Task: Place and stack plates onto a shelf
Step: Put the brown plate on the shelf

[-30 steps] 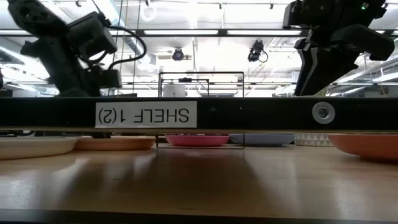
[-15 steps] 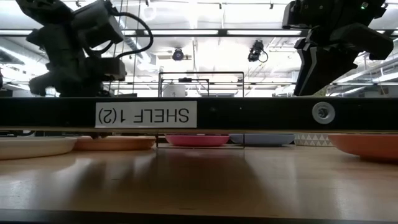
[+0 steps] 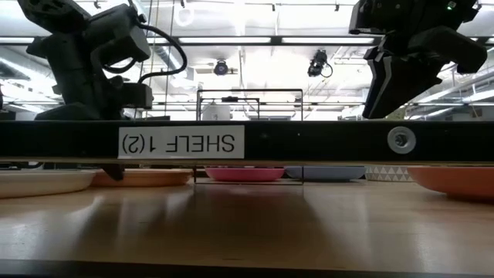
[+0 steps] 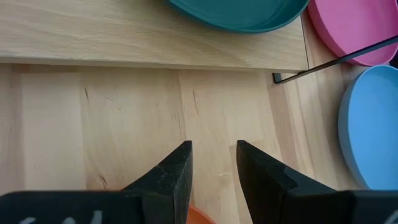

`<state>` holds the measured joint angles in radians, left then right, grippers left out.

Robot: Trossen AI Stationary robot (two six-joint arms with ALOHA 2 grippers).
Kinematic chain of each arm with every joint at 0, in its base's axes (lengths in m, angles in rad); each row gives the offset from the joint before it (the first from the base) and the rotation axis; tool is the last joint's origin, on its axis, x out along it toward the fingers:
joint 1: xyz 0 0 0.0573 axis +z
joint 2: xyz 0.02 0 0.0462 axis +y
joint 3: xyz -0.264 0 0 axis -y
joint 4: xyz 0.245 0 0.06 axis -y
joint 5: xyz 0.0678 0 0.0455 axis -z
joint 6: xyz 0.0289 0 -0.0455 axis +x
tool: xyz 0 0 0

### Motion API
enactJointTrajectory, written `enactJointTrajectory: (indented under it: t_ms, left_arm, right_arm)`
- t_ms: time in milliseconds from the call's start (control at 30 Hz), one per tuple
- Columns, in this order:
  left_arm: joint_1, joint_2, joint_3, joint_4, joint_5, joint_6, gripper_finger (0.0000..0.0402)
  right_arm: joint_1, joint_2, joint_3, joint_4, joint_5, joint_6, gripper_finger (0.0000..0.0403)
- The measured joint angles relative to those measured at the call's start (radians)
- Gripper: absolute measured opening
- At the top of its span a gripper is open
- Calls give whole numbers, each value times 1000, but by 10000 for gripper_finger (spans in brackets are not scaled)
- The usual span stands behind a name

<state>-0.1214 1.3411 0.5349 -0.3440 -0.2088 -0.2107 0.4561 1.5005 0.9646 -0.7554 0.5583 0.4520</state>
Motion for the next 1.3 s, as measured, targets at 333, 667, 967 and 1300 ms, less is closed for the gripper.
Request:
enactJointTrajectory:
  t_ms: [333,667,967,1300]
  left_arm:
    - [1,-17,185,-335,10,-15,14]
    - [-20,-68,518,-802,136,-15,14]
    - [-178,-81,607,-657,292,121,17]
    - [-349,-21,587,-289,178,405,19]
  right_arm:
    - [0,0,0,11,-1,-3,130]
    - [0,-1,-19,-18,16,41,130]
    - [9,-1,-81,-34,17,173,130]
    - [27,-1,-81,-39,18,249,130]
